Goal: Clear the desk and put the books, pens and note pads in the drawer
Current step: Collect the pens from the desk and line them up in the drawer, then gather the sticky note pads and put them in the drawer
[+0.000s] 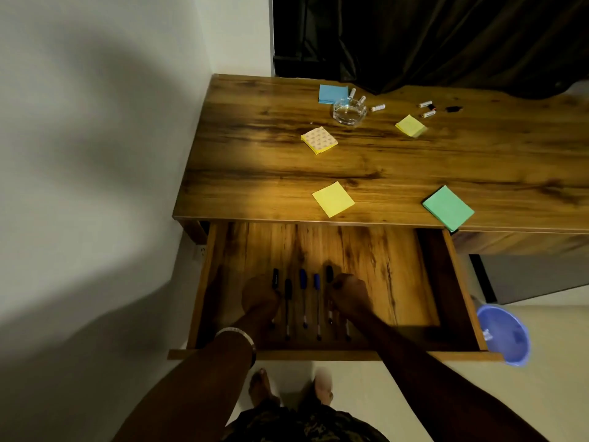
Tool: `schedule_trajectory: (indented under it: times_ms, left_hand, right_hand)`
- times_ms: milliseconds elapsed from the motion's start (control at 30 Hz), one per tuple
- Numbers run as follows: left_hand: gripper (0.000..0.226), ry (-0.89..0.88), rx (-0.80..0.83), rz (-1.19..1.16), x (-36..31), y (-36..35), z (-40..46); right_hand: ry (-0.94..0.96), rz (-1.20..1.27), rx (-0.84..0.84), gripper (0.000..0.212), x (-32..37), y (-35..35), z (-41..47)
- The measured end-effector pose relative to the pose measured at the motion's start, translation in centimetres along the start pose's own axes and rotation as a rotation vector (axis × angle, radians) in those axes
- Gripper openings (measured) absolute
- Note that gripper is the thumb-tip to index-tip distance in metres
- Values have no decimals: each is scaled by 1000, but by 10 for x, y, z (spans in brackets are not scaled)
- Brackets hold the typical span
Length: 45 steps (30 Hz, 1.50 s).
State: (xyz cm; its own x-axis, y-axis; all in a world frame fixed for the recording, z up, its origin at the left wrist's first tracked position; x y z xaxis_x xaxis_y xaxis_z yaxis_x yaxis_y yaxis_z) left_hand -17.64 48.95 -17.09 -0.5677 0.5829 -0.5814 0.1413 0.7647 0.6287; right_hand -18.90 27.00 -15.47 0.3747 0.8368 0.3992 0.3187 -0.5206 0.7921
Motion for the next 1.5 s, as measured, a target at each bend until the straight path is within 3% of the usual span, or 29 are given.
schedule_trajectory:
  times_ms: [167,333,467,733,1167,1367,1500]
  left_hand:
    - [30,-3,-68,-41,-3,7,-6]
    - [36,-93,-94,-101,-21,14,-12]
    - [27,-192,-96,-138,-46,10,-21]
    - [20,-321,-79,-201,-112,-18,-49]
    - [30,-338,-109,-287,-213,-96,-93]
    - [30,-339,5,-344,-259,-121,-90]
    - [27,-297,129,-470,-288,-144,-71]
  right_hand:
    - [20,5,-11,14,-1,5,-5]
    - [46,-25,-68,11,-2,14,-11]
    - [44,-82,-105,15,-13,31,-10]
    - [48,-326,-195,25,-61,107,-1]
    - [56,-342,-276,25,-142,215,22]
    - [53,-320,-372,30,-147,254,49]
    - [26,-175,-414,39,-150,278,76]
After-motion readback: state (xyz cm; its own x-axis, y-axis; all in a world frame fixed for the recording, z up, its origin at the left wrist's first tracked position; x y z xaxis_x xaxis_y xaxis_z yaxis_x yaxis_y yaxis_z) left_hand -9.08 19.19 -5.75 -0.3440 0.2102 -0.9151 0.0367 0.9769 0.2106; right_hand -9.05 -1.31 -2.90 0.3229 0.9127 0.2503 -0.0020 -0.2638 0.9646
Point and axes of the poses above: each hand's wrist, its own z-axis towards the middle knuckle, its own y-axis out of the back of the hand, x = y × z, the point moved 6 cm from there along z, towards the middle knuckle, and after that the axes turned 15 degrees about -z, right-handed, at the moved point
